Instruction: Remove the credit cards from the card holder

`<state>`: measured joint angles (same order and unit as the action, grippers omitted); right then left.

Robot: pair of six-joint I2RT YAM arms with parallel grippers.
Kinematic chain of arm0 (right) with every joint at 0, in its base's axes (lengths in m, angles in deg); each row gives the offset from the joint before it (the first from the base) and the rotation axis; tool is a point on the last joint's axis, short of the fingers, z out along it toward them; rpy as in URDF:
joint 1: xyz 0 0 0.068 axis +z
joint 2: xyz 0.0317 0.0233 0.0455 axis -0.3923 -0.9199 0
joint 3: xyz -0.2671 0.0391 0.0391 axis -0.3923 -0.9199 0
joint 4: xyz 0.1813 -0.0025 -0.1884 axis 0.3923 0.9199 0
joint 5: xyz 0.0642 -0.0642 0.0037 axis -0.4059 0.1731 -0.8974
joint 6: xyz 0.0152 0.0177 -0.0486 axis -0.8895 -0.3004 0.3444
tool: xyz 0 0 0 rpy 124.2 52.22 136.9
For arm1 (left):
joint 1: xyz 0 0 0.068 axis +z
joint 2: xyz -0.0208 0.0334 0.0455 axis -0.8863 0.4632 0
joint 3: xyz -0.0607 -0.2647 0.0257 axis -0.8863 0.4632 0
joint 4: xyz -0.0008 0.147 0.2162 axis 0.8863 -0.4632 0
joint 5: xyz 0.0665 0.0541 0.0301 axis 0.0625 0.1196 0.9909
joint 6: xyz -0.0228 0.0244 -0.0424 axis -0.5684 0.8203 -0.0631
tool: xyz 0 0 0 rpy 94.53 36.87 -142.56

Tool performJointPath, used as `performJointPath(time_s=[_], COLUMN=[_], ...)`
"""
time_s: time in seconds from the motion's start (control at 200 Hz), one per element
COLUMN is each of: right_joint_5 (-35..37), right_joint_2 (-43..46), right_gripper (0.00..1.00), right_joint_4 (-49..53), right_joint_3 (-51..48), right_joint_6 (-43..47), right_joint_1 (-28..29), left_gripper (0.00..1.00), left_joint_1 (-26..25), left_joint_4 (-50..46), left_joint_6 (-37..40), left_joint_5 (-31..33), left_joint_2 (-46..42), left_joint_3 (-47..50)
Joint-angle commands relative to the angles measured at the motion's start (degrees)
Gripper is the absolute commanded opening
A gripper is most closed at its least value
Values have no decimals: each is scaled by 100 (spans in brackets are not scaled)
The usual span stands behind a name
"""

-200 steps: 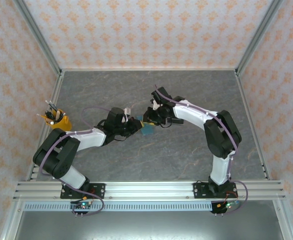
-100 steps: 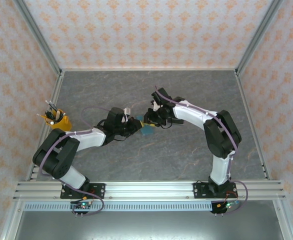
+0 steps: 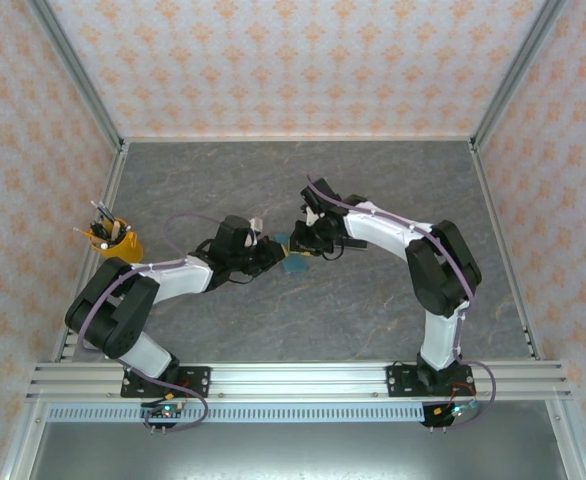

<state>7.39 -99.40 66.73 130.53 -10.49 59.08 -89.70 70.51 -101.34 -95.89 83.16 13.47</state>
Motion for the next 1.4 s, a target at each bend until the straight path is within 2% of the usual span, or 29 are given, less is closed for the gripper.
performJointPath(time_s=[0.0, 0.17, 0.285, 0.53, 0.651, 1.056, 1.396], right_joint_5=[1196, 1681, 1618, 1202, 970, 612, 1163], right_joint_2=[8, 192, 284, 357, 311, 92, -256], right_gripper=[18, 13, 14, 33, 37, 38, 36], right_joint_4=[730, 826, 771, 458, 314, 214, 643], right_joint_3=[-130, -291, -297, -270, -291, -130, 316], right_joint_6=[120, 67, 56, 60, 42, 290, 537], right_joint_1=[-74, -72, -72, -81, -100, -145, -145], left_gripper=[0, 0, 0, 0, 0, 0, 0], left_joint_1=[39, 40, 40, 40, 40, 28, 13], left_joint_4=[107, -29, -80, -518, -642, -797, -1051], left_joint_6=[176, 207, 200, 323, 351, 355, 496], left_joint_5=[235, 313, 263, 90, -11, -381, -425], left_joint_2=[-450, -458, -373, -137, 8, 546, 667], left_joint_3=[-193, -191, -226, -425, -497, -722, -842])
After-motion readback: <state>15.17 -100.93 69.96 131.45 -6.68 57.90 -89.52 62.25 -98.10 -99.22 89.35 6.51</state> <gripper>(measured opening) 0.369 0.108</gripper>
